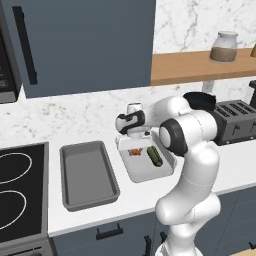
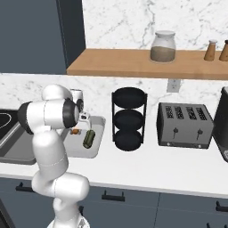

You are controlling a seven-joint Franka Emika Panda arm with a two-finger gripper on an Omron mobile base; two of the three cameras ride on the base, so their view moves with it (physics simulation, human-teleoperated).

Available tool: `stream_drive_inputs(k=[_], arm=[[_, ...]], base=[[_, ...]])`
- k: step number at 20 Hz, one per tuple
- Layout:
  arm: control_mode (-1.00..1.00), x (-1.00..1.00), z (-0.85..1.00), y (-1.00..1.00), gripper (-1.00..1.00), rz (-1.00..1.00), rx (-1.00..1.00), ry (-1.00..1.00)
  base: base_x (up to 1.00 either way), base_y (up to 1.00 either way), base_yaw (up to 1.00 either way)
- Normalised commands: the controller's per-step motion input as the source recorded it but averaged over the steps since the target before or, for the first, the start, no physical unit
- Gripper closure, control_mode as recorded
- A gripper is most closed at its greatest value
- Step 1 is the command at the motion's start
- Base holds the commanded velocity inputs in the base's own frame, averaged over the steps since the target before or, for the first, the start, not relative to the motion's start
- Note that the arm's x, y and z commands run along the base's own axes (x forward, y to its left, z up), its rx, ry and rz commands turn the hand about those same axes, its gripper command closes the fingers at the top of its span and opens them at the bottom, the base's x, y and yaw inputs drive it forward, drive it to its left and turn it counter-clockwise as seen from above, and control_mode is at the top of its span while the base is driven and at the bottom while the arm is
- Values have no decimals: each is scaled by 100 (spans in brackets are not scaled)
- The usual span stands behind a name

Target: Place one cucumber and one chicken drumstick in each tupperware on the nearby counter, to pack two identical lunches.

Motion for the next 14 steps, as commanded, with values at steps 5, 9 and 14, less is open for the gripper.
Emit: stream_drive_inputs(k=[5, 9, 14], arm=[[-100, 0, -2, 0, 100, 0, 0, -11], [-100, 0, 2, 0, 100, 0, 0, 0], [-100, 0, 16, 0, -100, 0, -1, 0]], base=[[0, 0, 0], [0, 0, 0], [0, 0, 0]])
